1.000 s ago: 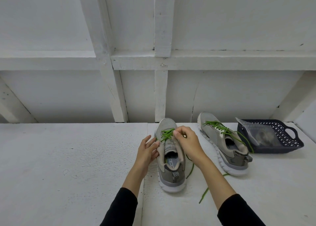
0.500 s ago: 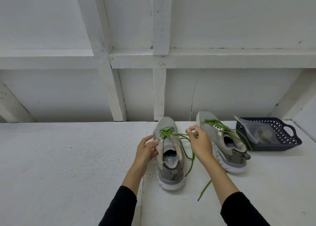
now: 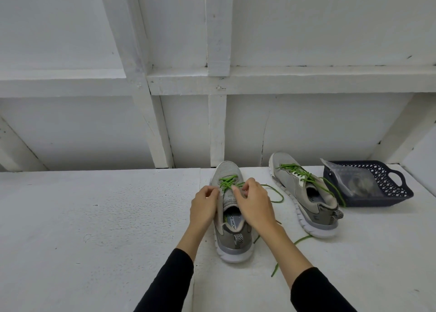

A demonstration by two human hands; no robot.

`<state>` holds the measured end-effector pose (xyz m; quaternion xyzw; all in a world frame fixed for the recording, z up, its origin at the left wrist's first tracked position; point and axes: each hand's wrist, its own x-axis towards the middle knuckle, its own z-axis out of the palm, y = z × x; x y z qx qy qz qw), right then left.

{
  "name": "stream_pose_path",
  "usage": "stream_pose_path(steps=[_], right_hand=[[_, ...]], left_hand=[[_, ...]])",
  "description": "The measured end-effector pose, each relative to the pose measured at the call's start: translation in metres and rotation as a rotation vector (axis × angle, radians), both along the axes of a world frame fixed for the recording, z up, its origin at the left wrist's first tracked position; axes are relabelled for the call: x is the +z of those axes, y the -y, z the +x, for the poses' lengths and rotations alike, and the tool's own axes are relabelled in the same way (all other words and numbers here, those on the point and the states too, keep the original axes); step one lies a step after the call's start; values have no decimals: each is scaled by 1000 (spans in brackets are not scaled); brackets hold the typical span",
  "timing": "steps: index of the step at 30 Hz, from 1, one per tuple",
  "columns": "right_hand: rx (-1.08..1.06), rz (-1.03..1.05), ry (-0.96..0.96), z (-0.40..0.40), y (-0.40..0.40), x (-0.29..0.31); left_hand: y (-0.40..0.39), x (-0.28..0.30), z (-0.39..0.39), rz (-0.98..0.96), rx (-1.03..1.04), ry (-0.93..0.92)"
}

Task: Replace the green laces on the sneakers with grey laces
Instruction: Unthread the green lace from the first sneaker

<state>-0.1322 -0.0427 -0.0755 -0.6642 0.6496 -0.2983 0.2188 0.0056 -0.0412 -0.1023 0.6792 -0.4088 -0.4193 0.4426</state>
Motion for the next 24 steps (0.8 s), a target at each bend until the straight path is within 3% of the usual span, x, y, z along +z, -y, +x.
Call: stream_pose_path(steps=[3, 10, 14, 19, 22, 24], right_hand=[[9, -27, 82, -4, 1, -9], [-189, 67, 367, -6, 5, -16], [-244, 30, 425, -1, -1, -20], [-281, -64, 447, 0, -5, -21], [-250, -85, 417, 0, -6, -19], [-237, -89, 407, 1, -7, -19]], left_hand=[[-1, 5, -5, -71, -45, 184], [1, 3, -7, -171, -71, 236], [6, 11, -11, -190, -260, 575], [13, 14, -15, -256, -349, 777], [14, 9, -14, -264, -361, 669], [13, 9, -13, -271, -281, 372]])
